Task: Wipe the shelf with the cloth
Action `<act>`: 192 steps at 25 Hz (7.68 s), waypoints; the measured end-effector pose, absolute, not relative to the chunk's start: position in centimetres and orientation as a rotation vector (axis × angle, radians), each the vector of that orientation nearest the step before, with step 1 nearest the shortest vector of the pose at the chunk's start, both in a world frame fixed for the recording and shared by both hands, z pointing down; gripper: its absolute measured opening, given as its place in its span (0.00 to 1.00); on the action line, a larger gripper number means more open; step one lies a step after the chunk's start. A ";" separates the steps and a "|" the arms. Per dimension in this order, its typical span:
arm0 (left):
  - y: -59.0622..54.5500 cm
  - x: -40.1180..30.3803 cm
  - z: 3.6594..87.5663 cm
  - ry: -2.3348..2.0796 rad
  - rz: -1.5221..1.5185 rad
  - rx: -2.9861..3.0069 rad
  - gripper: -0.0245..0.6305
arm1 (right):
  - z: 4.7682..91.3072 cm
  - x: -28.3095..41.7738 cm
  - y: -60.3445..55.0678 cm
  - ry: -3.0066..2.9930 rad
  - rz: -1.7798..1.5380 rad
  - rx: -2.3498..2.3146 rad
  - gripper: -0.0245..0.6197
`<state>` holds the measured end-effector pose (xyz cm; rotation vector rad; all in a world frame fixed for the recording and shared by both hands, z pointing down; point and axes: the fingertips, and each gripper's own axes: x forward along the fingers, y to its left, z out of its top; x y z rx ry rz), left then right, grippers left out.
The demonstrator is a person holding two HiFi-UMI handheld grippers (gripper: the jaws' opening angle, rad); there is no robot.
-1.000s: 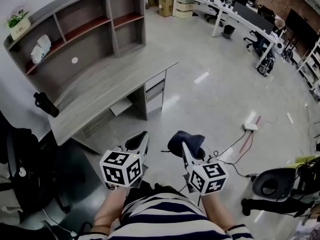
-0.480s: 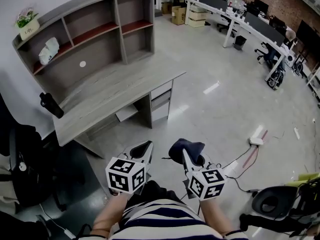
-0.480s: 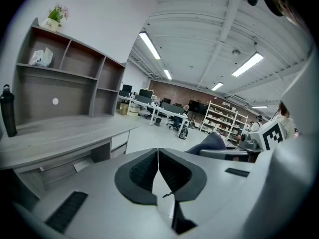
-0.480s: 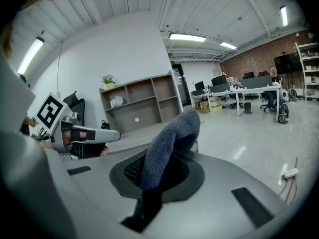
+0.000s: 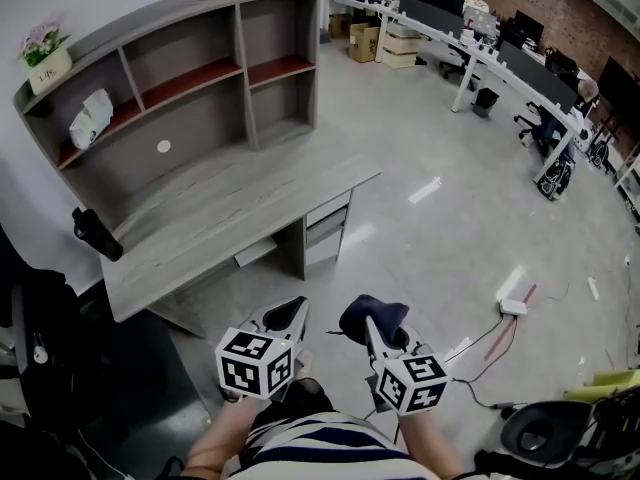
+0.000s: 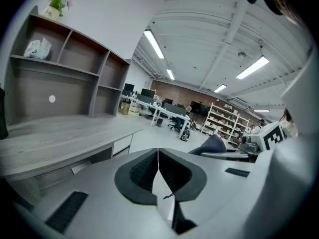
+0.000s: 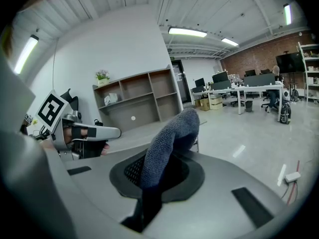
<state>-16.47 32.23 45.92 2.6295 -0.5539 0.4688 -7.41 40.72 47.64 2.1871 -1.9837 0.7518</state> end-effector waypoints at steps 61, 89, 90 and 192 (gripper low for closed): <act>-6.8 -4.7 43.6 -1.246 0.260 2.374 0.07 | 40.7 7.8 -5.8 -2.526 0.397 1.521 0.11; -13.7 -11.0 40.8 -1.417 0.138 2.333 0.07 | 23.3 1.7 -18.8 -2.802 -0.140 1.458 0.11; -13.8 -11.0 40.8 -1.425 0.140 2.329 0.06 | 22.2 1.5 -18.9 -2.827 -0.168 1.448 0.11; -14.9 -9.8 37.3 -1.633 0.048 2.267 0.06 | 15.6 -3.9 -20.5 -2.916 -0.738 1.226 0.11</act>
